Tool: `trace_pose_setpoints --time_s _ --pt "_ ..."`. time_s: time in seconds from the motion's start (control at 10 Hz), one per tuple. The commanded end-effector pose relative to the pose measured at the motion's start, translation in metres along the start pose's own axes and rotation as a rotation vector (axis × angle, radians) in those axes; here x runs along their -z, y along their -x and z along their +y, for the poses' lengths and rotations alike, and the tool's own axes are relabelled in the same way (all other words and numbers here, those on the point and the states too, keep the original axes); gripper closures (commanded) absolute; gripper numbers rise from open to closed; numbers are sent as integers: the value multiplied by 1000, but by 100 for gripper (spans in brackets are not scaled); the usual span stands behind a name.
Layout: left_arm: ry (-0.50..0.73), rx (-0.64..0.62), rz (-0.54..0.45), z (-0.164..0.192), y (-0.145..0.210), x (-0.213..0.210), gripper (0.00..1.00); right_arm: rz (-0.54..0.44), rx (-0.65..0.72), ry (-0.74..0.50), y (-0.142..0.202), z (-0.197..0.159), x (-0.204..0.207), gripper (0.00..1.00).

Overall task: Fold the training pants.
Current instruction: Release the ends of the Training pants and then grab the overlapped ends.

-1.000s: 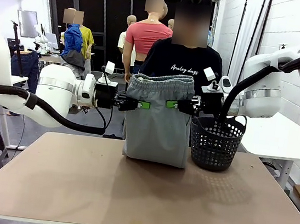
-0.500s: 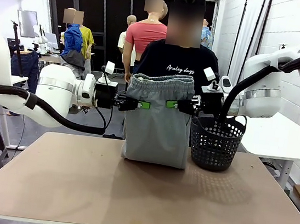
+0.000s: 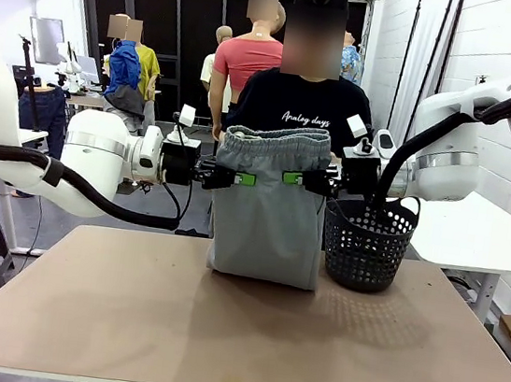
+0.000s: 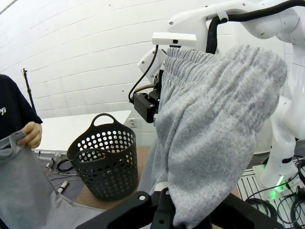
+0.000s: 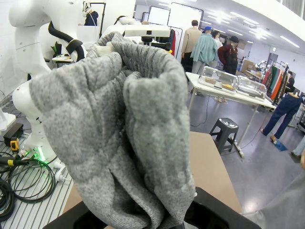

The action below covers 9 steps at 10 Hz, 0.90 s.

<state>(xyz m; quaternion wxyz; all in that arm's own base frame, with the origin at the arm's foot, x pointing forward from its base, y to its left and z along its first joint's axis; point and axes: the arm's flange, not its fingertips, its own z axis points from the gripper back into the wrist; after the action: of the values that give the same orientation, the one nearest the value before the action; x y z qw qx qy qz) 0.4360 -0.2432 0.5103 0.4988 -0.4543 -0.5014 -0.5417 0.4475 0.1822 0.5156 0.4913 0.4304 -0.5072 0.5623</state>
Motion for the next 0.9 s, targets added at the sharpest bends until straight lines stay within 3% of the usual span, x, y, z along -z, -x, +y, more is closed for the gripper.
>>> trace_pose_setpoints --time_s 0.0,0.8 --pt "-12 6 -17 -2 -5 1 100 -28 -1 1 -2 4 -2 100" --pt "-12 6 -17 -2 -5 1 100 -28 -1 1 -2 4 -2 100"
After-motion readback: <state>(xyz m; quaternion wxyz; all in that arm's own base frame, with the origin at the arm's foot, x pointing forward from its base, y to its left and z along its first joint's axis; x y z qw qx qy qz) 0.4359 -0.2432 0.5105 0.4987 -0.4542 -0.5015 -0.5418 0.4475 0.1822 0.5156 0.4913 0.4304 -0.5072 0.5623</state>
